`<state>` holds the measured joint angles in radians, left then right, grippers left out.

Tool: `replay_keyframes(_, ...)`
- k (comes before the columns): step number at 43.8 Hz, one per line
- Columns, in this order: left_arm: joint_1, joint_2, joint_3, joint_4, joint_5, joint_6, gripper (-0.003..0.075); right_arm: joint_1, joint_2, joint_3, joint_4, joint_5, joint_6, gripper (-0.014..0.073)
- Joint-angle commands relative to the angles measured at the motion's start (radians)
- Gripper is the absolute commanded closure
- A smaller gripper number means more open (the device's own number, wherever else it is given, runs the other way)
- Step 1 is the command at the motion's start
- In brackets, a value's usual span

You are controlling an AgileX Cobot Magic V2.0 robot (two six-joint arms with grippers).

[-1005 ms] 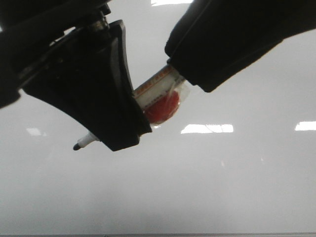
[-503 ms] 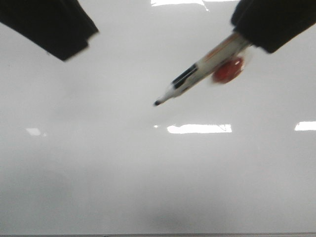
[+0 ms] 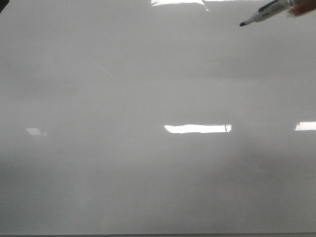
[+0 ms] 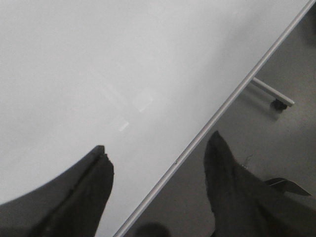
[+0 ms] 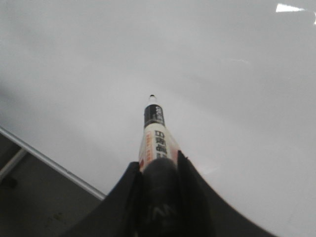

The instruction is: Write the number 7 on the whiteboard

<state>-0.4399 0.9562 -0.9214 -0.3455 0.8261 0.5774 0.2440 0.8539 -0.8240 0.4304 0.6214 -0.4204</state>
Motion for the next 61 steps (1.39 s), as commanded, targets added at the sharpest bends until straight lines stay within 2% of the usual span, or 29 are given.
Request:
replay_keyframes(1,-0.001,-0.016,-0.026,-0.046,-0.083,-0.011,0.0312,0.02,0.043,-0.051,0.048,-0.136,-0.005,0.0661)
replay_keyframes(19,-0.001,-0.016,-0.026,-0.055,-0.086,-0.011,0.0312,0.025,0.279,-0.17,0.048,-0.266,-0.005,0.0661)
replay_keyframes(31,-0.001,-0.016,-0.026,-0.055,-0.088,-0.011,0.0312,0.018,0.382,-0.186,0.045,-0.303,-0.005,0.0661)
replay_keyframes(35,-0.001,-0.016,-0.026,-0.055,-0.088,-0.011,0.0312,-0.022,0.376,-0.186,0.004,-0.274,-0.004,0.0655)
replay_keyframes(41,-0.001,-0.016,-0.026,-0.055,-0.088,-0.011,0.0312,-0.151,0.348,-0.186,-0.009,-0.196,-0.005,0.0652)
replay_keyframes(44,-0.001,-0.016,-0.026,-0.055,-0.088,-0.011,0.0312,-0.173,0.346,-0.186,-0.009,-0.179,-0.006,0.0652)
replay_keyframes(49,-0.001,-0.016,-0.026,-0.055,-0.092,-0.011,0.0312,-0.167,0.347,-0.186,-0.009,-0.16,-0.015,0.0652)
replay_keyframes(56,-0.001,-0.016,-0.026,-0.055,-0.097,-0.011,0.0312,-0.124,0.39,-0.158,-0.009,-0.039,-0.017,0.0652)
replay_keyframes(61,-0.001,-0.016,-0.026,-0.055,-0.1,-0.009,0.0312,-0.087,0.427,-0.094,-0.009,-0.049,-0.026,0.0652)
